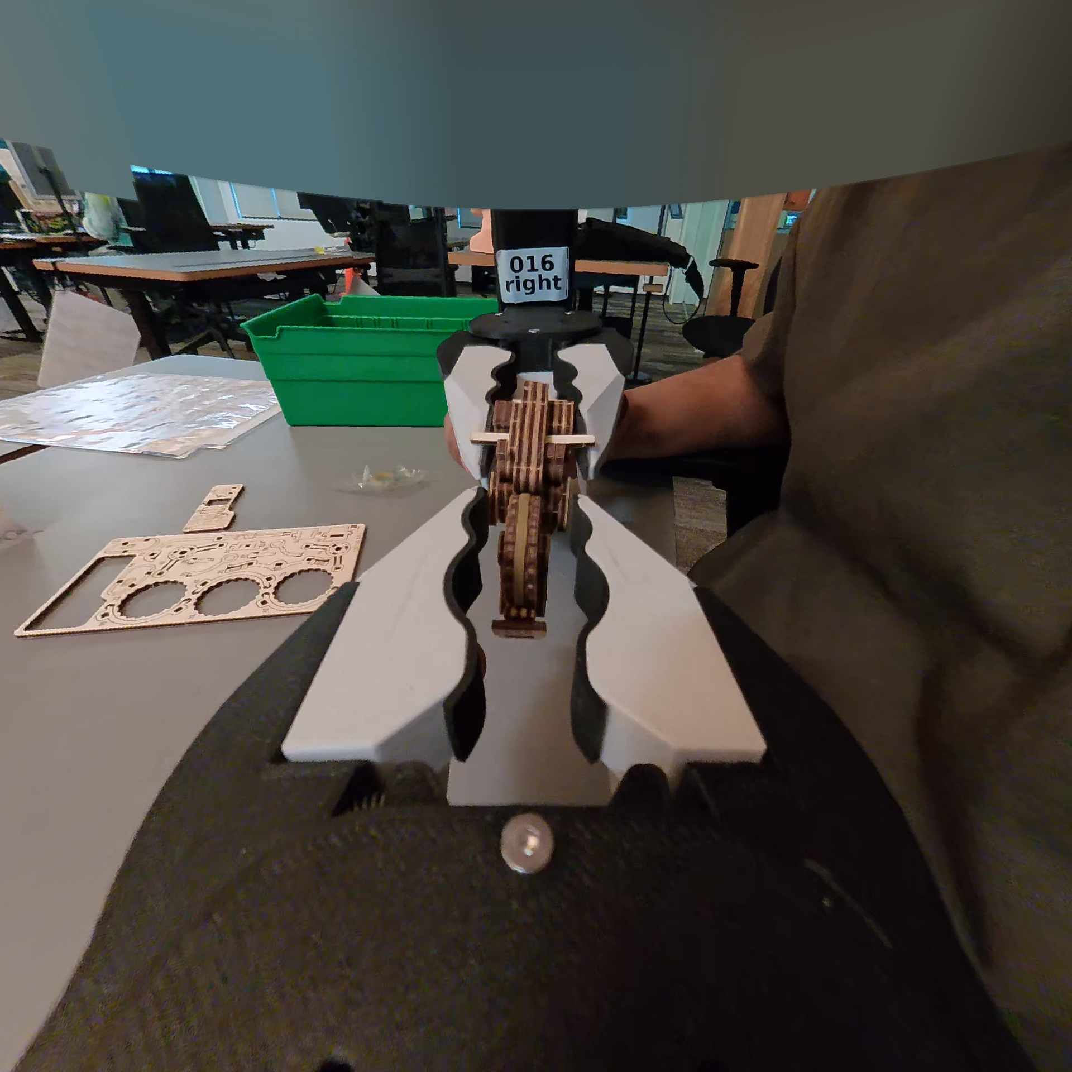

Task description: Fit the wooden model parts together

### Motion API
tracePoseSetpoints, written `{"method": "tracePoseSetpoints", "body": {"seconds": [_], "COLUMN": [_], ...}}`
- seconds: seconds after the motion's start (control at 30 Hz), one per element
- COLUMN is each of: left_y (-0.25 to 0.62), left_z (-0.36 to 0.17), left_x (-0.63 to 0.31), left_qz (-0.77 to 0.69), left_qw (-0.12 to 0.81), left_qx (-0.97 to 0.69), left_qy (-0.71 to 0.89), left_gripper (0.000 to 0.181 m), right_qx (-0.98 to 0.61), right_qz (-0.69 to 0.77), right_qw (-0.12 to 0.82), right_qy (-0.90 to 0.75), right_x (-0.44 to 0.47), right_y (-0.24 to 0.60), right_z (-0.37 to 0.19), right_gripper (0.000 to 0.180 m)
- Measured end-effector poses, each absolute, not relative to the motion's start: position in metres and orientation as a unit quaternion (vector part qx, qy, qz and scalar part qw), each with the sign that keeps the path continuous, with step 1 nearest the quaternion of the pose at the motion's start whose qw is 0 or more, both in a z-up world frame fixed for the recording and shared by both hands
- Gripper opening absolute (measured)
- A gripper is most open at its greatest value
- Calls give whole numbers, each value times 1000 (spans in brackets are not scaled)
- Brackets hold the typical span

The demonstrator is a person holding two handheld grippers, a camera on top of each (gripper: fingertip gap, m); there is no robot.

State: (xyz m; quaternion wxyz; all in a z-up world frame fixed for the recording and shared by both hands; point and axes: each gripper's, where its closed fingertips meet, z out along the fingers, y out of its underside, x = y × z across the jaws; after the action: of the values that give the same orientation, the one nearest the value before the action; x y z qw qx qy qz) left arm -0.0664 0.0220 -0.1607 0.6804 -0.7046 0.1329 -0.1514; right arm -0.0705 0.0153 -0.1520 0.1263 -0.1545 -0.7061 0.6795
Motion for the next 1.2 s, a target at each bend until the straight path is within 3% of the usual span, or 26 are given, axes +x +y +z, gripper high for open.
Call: {"method": "tracePoseSetpoints", "body": {"seconds": [0.4,0.63,1.2], "left_y": [21,23,23], "left_z": [-159,-166,-163], "left_x": [-66,-64,-62], "left_qz": [-144,-146,-148], "left_qw": [684,671,675], "left_qx": [-702,-713,-709], "left_qy": [139,138,141], "left_gripper": [25,39,26], "right_qx": [-155,-157,-158], "right_qz": [675,685,692], "right_qw": [129,117,113], "right_qy": [-709,-701,-695], "right_x": [-71,-70,-70], "right_y": [18,17,13], "right_z": [-153,-150,-149], "right_gripper": [27,27,27]}}
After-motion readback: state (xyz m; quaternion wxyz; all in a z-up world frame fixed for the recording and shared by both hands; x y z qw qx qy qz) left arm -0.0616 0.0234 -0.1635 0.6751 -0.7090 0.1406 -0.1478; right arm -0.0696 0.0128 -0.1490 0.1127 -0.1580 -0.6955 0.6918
